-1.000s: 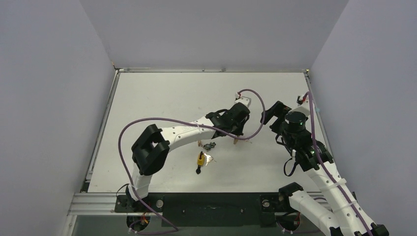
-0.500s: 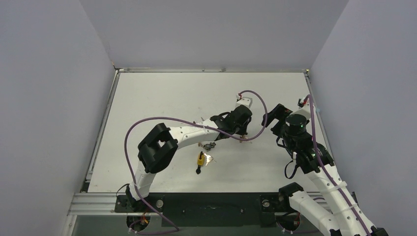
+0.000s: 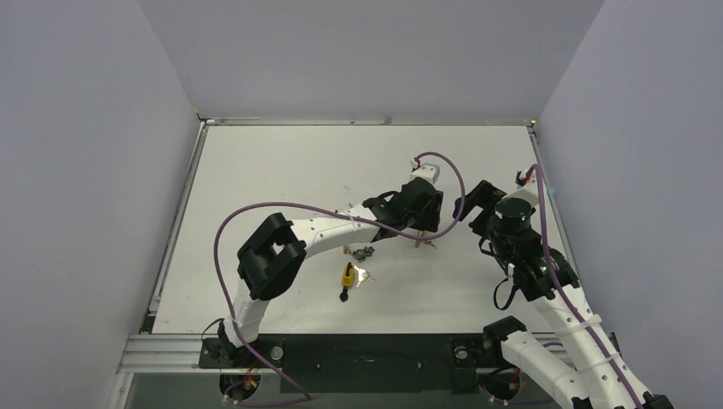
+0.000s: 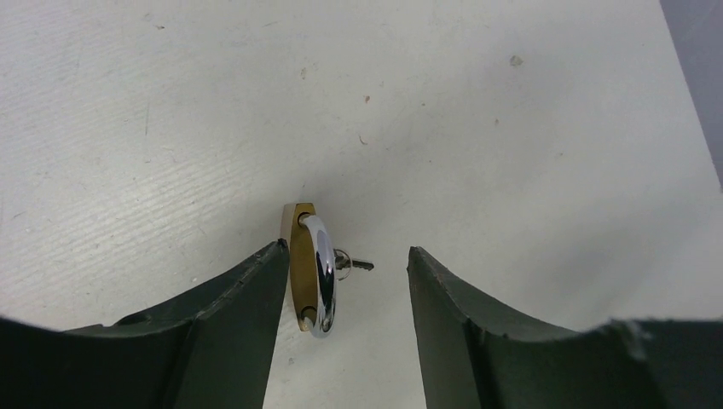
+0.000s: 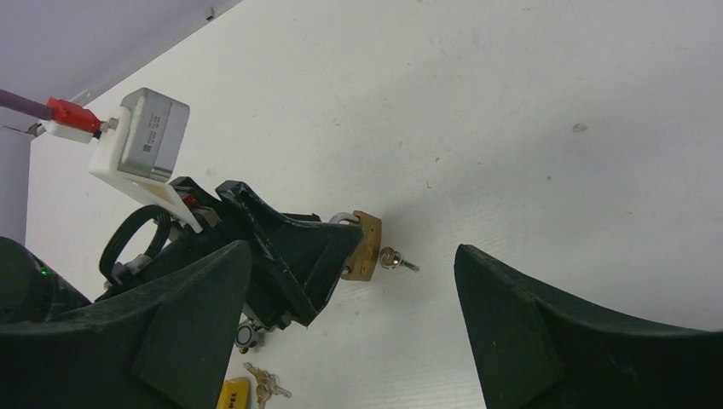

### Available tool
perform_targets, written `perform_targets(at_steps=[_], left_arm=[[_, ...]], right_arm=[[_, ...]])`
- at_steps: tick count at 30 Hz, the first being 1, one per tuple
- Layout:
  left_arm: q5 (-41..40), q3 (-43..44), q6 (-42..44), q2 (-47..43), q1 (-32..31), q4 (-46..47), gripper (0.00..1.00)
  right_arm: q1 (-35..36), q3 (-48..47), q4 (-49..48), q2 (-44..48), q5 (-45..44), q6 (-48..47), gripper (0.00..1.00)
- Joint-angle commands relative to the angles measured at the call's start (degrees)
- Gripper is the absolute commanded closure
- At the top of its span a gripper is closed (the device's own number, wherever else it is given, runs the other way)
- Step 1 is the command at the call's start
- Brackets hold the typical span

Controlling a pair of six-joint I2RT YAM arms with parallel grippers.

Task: Lock with the key
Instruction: Reset both arms

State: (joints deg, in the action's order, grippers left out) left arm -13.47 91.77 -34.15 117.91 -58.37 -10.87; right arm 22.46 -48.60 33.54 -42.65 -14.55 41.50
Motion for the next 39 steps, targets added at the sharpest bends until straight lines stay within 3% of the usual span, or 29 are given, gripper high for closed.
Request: perform_targets(at_steps=[1, 9, 15, 19, 26, 39], left_arm=[[4.0, 2.7, 0.1, -6.0, 1.2, 1.7, 0.48], [8.0, -2.0, 0.5, -16.9, 5.5, 0.0, 0.48], [12.0, -2.1, 5.0, -25.5, 10.0, -6.9, 0.47], [11.2, -2.1, 7.0, -31.5, 12.9, -12.3, 0.47], [1.2, -2.6, 9.6, -39.5, 14.9, -21.6, 0.47], [-0.8, -8.5, 6.9, -46.7, 18.2, -23.4, 0.47]], right_arm=[[0.0, -1.8, -1.3, 0.7, 1.6, 0.3, 0.15], [0.1, -5.7, -1.0, 0.2, 1.6, 0.2, 0.12], [0.0, -9.1, -2.8, -1.9, 1.7, -0.1, 0.11], [0.0, -10.1, -4.7, -3.2, 1.6, -0.7, 0.09], [-0.3, -11.9, -7.4, -6.6, 2.6, -1.6, 0.08], [-0.5, -10.2, -12.0, -9.5, 4.5, -1.2, 0.08]])
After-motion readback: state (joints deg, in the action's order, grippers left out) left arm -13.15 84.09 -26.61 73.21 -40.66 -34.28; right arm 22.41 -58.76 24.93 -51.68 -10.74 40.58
